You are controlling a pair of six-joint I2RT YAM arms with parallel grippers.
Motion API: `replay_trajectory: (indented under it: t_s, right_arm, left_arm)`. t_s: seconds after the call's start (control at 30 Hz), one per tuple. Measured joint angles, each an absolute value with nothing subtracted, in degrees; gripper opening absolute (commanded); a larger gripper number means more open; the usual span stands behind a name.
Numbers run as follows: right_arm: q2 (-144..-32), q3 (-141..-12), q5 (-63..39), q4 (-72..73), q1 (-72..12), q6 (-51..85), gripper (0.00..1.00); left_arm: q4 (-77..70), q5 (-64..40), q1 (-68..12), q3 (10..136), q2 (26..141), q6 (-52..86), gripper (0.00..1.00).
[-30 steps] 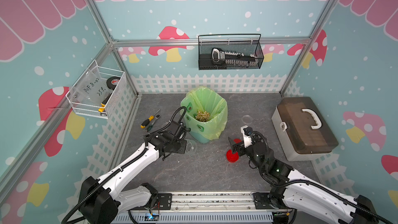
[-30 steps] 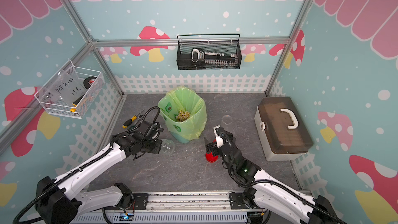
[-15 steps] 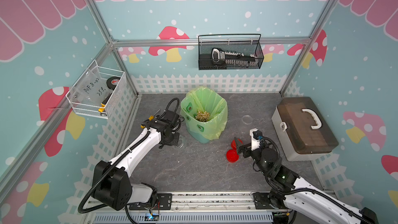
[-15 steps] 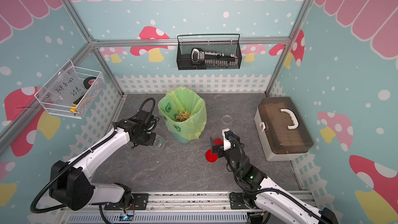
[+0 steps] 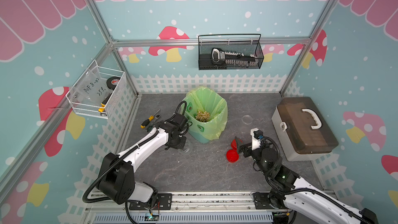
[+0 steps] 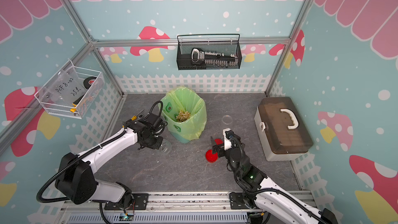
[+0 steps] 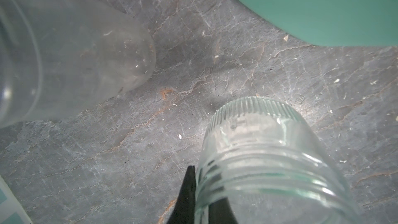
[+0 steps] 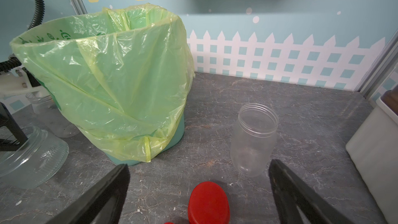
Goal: Empty moldy peanuts from jars
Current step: Move the trash bin to the center of the board.
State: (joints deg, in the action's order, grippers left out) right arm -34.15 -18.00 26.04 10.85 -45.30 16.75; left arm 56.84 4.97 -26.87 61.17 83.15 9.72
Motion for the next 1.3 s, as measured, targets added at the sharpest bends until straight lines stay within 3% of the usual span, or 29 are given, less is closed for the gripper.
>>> replay_trajectory:
  t_s: [0.6,1.3]
  right_arm:
    - [-33.54,-17.72,25.93,10.9,-44.73,17.21,0.99]
    - [-32.8,-17.21,25.87,10.9,-44.18,17.69,0.99]
  left_arm:
    - [57.52,12.8,-29.47,65.36,91.05,12.36,0.0]
    - [59.92,13.56,-32.82,72.27,96.23,11.77,0.0]
